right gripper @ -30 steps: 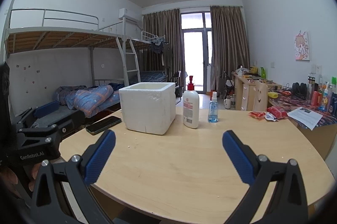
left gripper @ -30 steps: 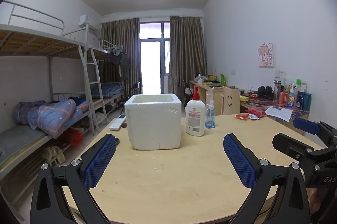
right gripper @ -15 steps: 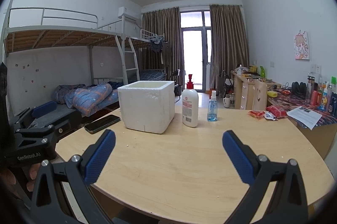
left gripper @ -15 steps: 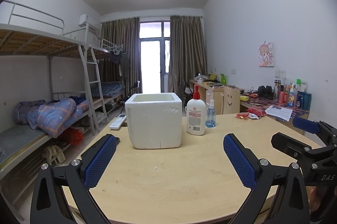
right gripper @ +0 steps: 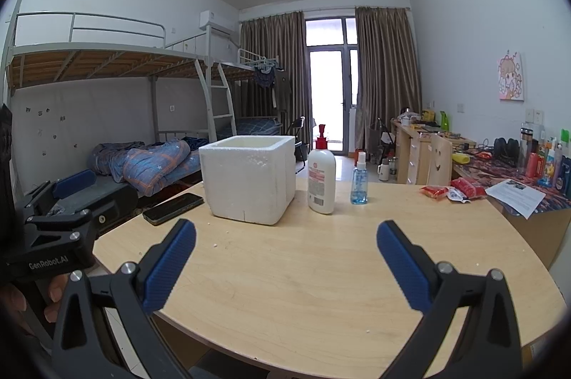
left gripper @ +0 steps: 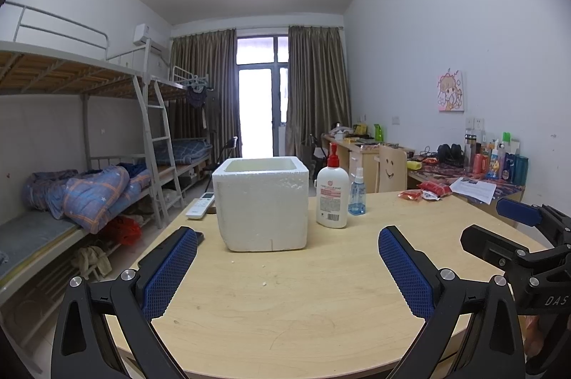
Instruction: Organize soft objects
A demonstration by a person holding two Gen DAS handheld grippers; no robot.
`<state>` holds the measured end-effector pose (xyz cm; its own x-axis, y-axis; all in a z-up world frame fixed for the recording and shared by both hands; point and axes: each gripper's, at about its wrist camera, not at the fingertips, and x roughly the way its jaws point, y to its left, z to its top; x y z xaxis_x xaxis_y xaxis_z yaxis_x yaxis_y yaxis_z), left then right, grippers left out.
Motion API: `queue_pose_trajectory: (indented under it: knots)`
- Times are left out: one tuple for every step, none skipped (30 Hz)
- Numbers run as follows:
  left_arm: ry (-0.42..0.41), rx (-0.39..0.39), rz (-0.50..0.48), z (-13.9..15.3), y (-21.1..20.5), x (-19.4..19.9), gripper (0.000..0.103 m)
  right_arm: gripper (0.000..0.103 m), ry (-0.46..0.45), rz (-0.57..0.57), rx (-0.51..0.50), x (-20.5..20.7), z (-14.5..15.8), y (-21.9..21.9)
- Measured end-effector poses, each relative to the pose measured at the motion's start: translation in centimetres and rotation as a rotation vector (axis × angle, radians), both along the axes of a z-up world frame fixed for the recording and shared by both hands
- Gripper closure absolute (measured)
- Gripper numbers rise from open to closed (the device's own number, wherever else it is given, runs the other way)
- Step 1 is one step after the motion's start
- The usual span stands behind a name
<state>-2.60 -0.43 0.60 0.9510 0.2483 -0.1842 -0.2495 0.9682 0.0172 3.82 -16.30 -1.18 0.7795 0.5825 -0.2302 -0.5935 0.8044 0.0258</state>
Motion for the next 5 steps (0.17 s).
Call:
queue_pose_trajectory:
  knots:
    - [0.000,-0.001,-0.002,-0.02,0.03,0.01,0.001,0.001,0.001,-0.002,-0.002,-0.01,-0.01,0.06]
    - [0.000,-0.001,-0.002,-0.02,0.07,-0.02,0.001,0.001,0.001,-0.003,-0.002,-0.01,-0.02,0.06]
    - [0.000,-0.001,-0.002,-0.01,0.07,-0.02,0.001,0.001,0.002,-0.001,-0.001,-0.02,-0.06,0.06]
    - [0.000,-0.002,-0.002,-0.02,0.08,-0.01,0.001,0.000,0.003,0.000,-0.002,-0.04,-0.06,0.05]
    - [0.002,-0.001,-0.002,-0.05,0.07,-0.02,0.001,0.001,0.002,-0.001,-0.002,-0.08,-0.09,0.08]
